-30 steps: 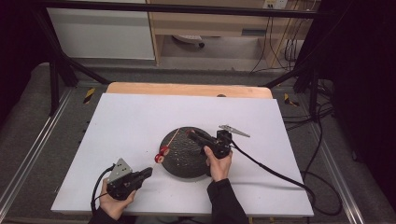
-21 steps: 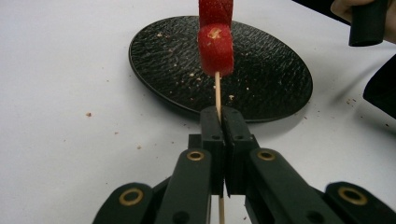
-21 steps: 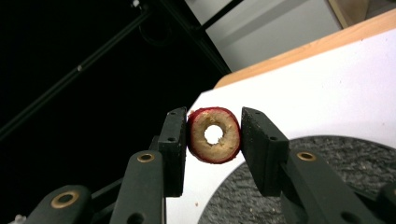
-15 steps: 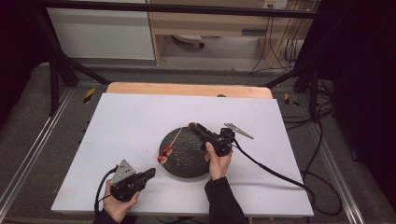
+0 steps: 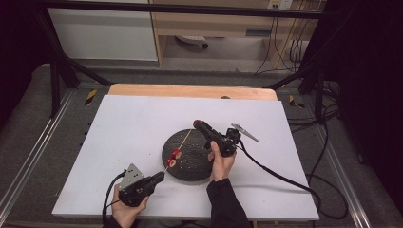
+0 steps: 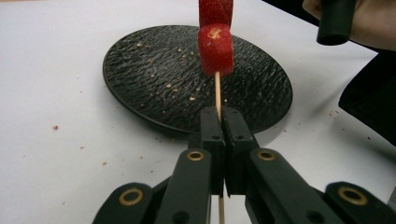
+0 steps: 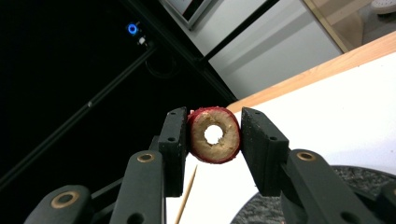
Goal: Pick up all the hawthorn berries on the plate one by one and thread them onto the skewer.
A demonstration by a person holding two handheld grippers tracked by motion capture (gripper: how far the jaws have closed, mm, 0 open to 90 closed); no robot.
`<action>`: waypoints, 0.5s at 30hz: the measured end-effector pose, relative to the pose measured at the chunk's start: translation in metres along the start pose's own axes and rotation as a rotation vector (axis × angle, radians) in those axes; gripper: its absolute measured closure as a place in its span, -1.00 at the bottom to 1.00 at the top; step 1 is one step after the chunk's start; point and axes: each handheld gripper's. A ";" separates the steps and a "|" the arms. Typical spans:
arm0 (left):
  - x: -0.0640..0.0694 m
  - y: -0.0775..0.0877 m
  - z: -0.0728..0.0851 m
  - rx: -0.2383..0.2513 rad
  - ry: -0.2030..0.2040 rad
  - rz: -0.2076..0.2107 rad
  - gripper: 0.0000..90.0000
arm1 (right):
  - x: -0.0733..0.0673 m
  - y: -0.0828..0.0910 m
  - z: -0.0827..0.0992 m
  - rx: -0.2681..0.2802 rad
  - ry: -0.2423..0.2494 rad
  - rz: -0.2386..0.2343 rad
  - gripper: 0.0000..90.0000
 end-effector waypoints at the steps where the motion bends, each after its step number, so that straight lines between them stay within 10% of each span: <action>1: 0.001 -0.001 -0.001 0.000 -0.003 0.001 0.96 | 0.000 0.000 0.000 0.005 -0.001 -0.001 0.39; 15: 0.007 -0.006 -0.006 0.012 -0.005 0.006 0.96 | 0.000 0.001 -0.005 0.044 -0.042 -0.026 0.39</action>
Point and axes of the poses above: each handheld gripper's, and its own axes: y roughly backward along the jaws, z roughly out of its underside, x roughly to its right, and after that the axes turned 2 degrees about y, right-handed
